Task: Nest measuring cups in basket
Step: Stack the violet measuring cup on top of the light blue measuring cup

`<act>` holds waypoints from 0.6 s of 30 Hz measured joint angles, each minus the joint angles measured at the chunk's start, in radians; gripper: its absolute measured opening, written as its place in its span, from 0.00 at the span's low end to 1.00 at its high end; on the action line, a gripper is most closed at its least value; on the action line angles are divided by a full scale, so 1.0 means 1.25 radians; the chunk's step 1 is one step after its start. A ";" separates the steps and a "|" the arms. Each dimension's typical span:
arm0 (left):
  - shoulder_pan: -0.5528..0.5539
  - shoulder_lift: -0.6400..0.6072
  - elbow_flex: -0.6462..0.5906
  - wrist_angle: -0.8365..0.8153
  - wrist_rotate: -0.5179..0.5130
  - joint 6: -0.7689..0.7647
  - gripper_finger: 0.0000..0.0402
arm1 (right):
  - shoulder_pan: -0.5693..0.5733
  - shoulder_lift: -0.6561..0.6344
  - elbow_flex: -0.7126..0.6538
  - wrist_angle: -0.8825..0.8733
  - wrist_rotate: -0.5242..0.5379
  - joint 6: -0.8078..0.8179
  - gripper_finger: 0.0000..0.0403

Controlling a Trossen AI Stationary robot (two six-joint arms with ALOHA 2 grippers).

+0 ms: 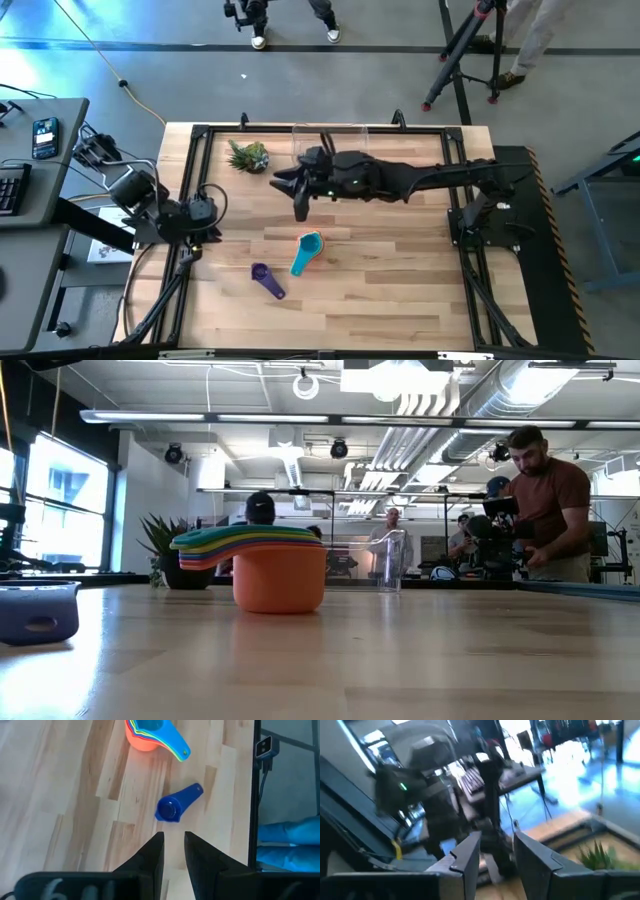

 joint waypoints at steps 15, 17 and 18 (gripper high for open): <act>0.000 -0.075 0.000 -0.034 -0.041 0.036 0.16 | 0.030 0.199 0.000 -0.020 -0.073 0.127 0.28; 0.000 -0.083 0.000 -0.042 -0.042 0.036 0.16 | 0.033 0.227 0.000 0.001 -0.095 0.135 0.28; 0.000 -0.088 0.000 -0.045 -0.042 0.035 0.16 | 0.036 0.238 0.000 0.012 -0.100 0.135 0.28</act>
